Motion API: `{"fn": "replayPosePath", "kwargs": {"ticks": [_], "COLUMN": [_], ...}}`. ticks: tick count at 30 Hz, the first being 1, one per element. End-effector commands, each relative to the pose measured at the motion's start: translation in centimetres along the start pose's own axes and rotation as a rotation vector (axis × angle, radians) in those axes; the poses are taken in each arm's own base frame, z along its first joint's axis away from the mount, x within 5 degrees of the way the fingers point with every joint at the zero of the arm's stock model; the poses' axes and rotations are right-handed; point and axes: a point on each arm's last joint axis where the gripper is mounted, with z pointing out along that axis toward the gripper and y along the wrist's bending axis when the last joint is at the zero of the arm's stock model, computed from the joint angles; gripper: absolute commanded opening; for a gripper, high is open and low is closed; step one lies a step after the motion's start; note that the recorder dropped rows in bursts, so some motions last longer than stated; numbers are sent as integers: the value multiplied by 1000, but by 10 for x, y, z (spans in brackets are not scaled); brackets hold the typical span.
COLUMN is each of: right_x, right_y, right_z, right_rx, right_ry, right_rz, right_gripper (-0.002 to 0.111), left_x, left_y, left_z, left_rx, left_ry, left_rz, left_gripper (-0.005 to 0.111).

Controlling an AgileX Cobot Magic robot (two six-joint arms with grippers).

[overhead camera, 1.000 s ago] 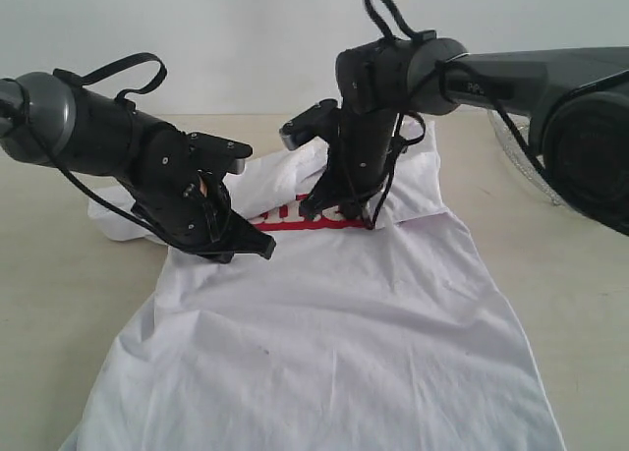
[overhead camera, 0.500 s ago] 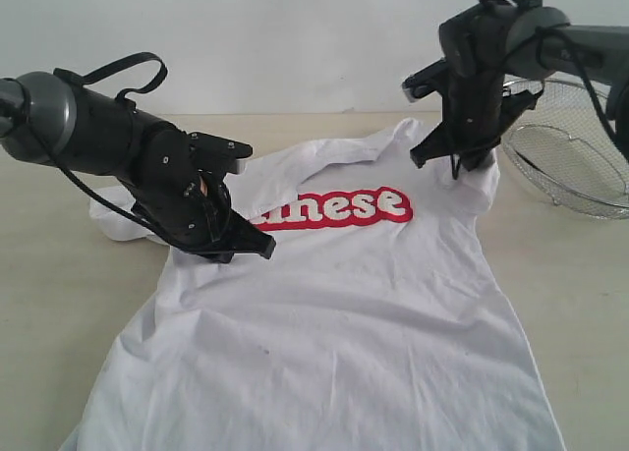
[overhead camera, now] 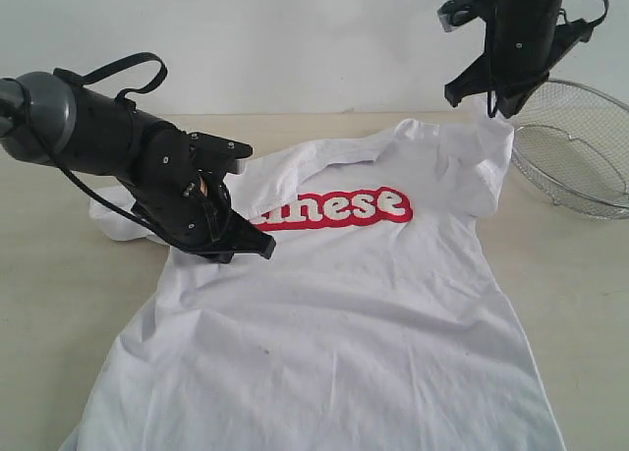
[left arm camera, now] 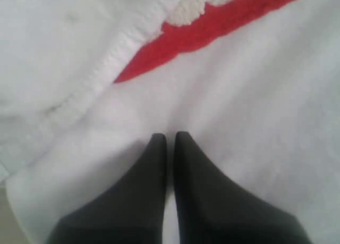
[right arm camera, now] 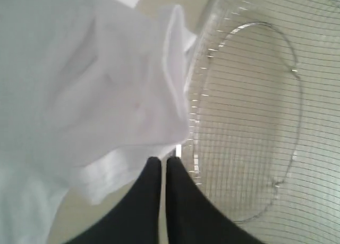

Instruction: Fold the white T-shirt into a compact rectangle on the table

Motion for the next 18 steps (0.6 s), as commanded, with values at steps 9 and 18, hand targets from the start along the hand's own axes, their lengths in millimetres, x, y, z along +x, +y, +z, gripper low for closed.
{"fn": "replayPosePath", "kwargs": {"ticks": [9, 18], "right_x": [-11, -6], "right_y": [73, 126], "right_z": [-7, 36], "right_rx": [-477, -591], "right_ry": [-84, 19], "right_rz": [-174, -207], "right_gripper": [0, 0], "left_x": [-1, -17], "left_y": [39, 38], "left_z": [3, -11], "left_rx": [-33, 12], "left_ry": [-6, -26], "left_rz": [-90, -118], "left_gripper": [5, 5]}}
